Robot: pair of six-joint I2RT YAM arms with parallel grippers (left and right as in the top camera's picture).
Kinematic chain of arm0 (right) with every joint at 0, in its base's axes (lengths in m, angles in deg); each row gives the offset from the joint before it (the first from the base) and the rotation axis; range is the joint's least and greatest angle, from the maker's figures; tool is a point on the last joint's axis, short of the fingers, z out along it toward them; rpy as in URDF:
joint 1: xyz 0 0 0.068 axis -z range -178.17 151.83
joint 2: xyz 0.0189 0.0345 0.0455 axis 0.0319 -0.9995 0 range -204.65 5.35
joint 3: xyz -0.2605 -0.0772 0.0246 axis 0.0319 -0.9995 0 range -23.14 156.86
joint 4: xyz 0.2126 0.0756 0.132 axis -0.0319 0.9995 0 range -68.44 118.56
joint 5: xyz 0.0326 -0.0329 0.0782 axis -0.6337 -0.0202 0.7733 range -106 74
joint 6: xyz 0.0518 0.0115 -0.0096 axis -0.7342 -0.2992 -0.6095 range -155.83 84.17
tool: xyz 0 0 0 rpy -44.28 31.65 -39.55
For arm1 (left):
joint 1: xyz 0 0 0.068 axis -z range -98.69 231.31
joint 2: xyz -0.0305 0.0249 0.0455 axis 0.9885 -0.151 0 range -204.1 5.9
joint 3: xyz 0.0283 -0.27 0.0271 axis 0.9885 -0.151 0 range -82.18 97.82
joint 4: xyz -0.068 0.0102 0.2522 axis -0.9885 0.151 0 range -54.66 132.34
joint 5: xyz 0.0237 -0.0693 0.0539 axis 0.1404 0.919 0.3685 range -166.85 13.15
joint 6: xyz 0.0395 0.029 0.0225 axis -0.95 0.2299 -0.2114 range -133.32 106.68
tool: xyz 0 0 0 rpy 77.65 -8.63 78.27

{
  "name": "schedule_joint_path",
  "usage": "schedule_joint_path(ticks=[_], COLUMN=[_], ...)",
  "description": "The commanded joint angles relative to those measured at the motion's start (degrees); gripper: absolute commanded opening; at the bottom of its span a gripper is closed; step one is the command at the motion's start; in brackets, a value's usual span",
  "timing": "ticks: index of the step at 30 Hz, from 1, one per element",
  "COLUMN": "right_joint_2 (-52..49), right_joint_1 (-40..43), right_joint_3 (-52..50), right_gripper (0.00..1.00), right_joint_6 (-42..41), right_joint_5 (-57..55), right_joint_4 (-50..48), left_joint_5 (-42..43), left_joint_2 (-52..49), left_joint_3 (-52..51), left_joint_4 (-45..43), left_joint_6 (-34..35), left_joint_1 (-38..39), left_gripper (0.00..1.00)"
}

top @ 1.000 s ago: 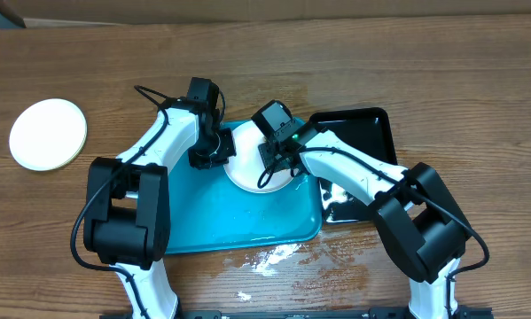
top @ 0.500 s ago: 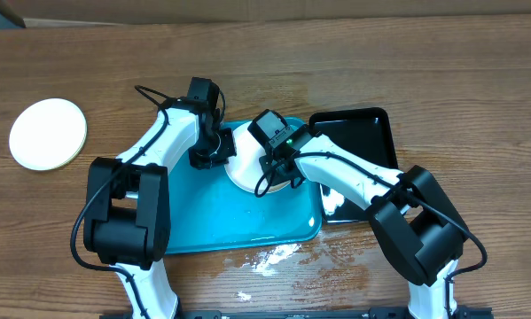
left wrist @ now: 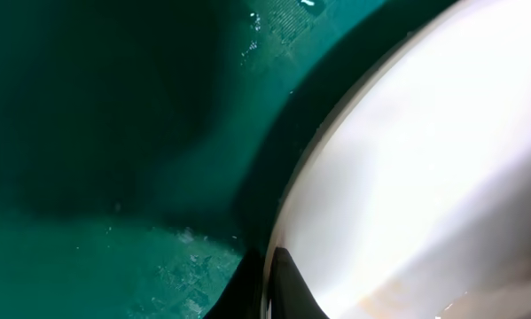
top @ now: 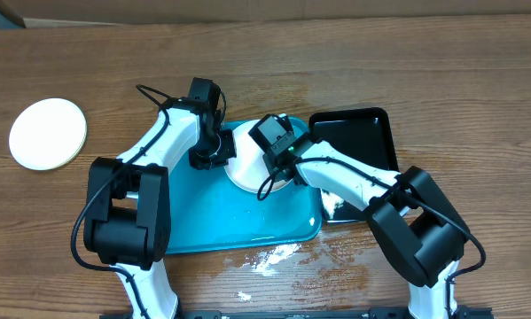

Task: Clean dirty plates on tray and stack at the side
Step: 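Scrub the white plate with the sponge while the left gripper holds its rim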

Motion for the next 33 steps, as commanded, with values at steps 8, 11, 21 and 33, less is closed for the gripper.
schedule_joint_path(ticks=[8,11,21,33], right_joint_2=[0.52,0.48,-3.23,-3.96], right_joint_1=[4.81,6.45,10.19,10.19], right_joint_3=[-6.08,-7.08,-7.74,-7.74], right_gripper=[0.04,0.04,0.04,0.04], right_joint_6=[9.97,11.3,16.15,16.13], right_joint_5=[7.85,11.76,20.33,24.55], right_joint_4=[-11.52,-14.71,-21.4,-28.79], left_joint_5=[-5.77,-5.79,-5.77,-5.77], left_joint_2=[-0.04,-0.04,-0.04,-0.04], left_joint_3=[-0.09,-0.09,-0.09,-0.09], left_joint_4=[0.66,0.7,0.66,0.63], left_joint_6=[-6.14,-6.49,-7.3,-7.3], left_joint_1=[0.0,0.0,0.0,0.0], left_gripper=[0.04,0.04,0.04,0.04])
